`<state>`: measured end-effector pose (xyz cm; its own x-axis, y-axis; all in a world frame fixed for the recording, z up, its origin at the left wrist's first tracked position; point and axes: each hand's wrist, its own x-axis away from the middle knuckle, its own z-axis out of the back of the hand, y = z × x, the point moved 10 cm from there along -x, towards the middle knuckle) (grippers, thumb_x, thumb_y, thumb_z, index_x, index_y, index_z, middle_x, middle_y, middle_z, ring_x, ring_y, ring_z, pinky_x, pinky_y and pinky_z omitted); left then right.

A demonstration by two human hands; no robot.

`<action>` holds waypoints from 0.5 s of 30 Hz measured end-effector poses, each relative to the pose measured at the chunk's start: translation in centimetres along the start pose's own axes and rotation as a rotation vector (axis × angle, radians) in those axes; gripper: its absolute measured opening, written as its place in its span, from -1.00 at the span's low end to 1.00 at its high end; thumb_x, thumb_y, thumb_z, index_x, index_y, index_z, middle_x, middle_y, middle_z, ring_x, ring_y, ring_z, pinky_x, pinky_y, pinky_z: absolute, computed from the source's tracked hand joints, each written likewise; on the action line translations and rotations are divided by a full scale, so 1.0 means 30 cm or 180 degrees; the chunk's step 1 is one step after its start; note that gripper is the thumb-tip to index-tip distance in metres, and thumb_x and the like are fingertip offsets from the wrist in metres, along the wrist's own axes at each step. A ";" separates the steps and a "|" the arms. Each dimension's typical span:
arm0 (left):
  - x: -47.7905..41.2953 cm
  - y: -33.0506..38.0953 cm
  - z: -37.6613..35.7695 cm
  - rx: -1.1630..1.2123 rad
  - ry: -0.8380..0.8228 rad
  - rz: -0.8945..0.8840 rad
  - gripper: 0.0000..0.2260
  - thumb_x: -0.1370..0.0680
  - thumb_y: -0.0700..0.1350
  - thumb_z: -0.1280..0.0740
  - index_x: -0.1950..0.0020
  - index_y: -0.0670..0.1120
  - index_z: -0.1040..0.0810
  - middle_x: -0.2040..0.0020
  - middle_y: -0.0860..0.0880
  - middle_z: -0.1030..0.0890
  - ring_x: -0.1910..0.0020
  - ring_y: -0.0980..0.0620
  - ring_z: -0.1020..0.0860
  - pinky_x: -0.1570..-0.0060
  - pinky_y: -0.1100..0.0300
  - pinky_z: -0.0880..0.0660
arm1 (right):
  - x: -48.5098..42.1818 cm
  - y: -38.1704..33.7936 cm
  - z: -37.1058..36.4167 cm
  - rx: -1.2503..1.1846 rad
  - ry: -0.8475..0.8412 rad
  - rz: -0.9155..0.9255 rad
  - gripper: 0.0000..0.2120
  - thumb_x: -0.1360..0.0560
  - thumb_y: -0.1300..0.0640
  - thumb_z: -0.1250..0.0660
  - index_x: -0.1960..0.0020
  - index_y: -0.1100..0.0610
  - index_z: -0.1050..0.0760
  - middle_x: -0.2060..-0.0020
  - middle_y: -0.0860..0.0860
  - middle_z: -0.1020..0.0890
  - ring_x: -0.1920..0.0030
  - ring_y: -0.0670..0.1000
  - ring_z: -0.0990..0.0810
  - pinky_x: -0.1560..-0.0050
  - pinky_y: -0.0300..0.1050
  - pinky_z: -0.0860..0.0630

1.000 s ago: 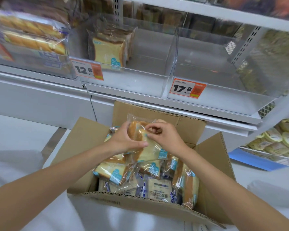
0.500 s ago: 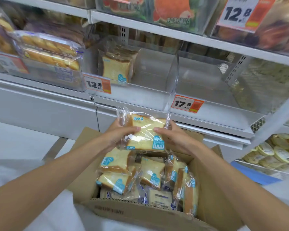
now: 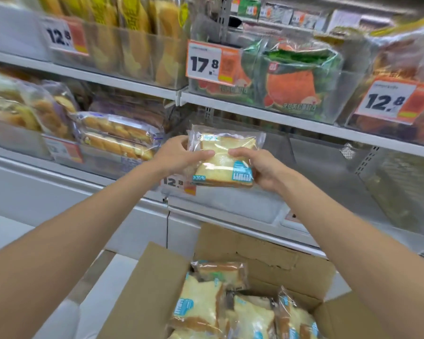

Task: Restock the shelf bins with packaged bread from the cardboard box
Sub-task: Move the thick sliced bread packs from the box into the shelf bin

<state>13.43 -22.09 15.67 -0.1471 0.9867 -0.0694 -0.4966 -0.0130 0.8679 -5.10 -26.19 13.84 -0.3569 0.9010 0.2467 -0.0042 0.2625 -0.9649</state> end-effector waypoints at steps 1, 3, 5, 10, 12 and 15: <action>-0.036 -0.002 0.034 -0.0220 0.0181 -0.0119 -0.32 -0.31 0.34 -0.47 -0.31 0.02 -0.49 -0.14 -0.03 -0.60 -0.07 -0.04 -0.58 -0.12 -0.03 -0.55 | -0.044 -0.016 -0.005 -0.0024 0.0076 0.0124 -0.59 -0.37 0.26 -0.51 -0.19 0.26 -0.53 0.09 0.15 -0.72 0.13 0.13 -0.71 0.12 0.05 -0.66; -0.099 -0.017 0.091 -0.0712 0.0601 -0.0325 -0.19 -0.23 0.48 -0.39 -0.35 0.04 -0.49 -0.20 -0.05 -0.57 -0.18 -0.08 -0.52 -0.18 -0.09 -0.50 | -0.129 -0.016 -0.028 -0.0101 0.0156 0.0228 -0.56 -0.35 0.27 -0.53 -0.20 0.25 -0.53 0.06 0.19 -0.71 0.05 0.18 -0.70 0.00 0.18 -0.63; -0.147 -0.038 0.136 -0.0916 0.0944 -0.0490 -0.10 -0.18 0.57 -0.32 -0.38 0.07 -0.46 -0.22 0.02 -0.57 -0.24 -0.04 -0.47 -0.23 -0.10 -0.46 | -0.205 -0.005 -0.051 -0.0270 0.0215 0.0329 -0.60 -0.34 0.28 -0.53 -0.15 0.25 -0.56 0.04 0.22 -0.70 0.02 0.23 -0.69 -0.03 0.27 -0.60; -0.145 -0.079 0.150 -0.2099 0.1439 -0.0922 -0.17 -0.31 0.31 -0.48 -0.48 0.02 -0.32 -0.37 -0.02 -0.44 -0.37 -0.09 -0.31 -0.31 -0.07 -0.27 | -0.336 0.090 -0.098 0.1116 0.0065 0.0678 -0.48 -0.26 0.22 -0.63 -0.14 0.15 -0.51 -0.01 0.03 -0.66 0.03 -0.07 -0.66 -0.07 -0.08 -0.60; -0.114 -0.102 0.149 -0.2252 0.1660 -0.1170 -0.32 -0.31 0.26 -0.51 -0.37 0.07 -0.46 -0.40 -0.03 -0.40 -0.42 -0.09 -0.26 -0.30 -0.08 -0.19 | -0.350 0.121 -0.070 0.1629 0.0135 0.0574 -0.07 -0.15 -0.01 -0.69 -0.38 0.14 -0.31 -0.20 -0.05 -0.56 -0.15 -0.11 -0.58 -0.21 -0.08 -0.53; -0.094 -0.164 0.162 -0.2059 0.1799 -0.1269 -0.55 -0.30 0.18 -0.55 -0.13 0.10 -0.62 -0.41 -0.04 -0.41 -0.47 -0.09 -0.23 -0.33 -0.10 -0.11 | -0.337 0.042 -0.022 0.1928 0.0335 0.0888 0.18 -0.19 -0.06 -0.66 -0.56 0.00 0.02 -0.37 -0.06 -0.33 -0.36 -0.06 -0.35 -0.32 -0.13 -0.37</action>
<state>20.45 -24.03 13.98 -0.1728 0.7152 -0.6772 -0.9526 0.0536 0.2996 -0.90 -34.74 10.19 -0.3277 0.9439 -0.0413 -0.4592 -0.1973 -0.8661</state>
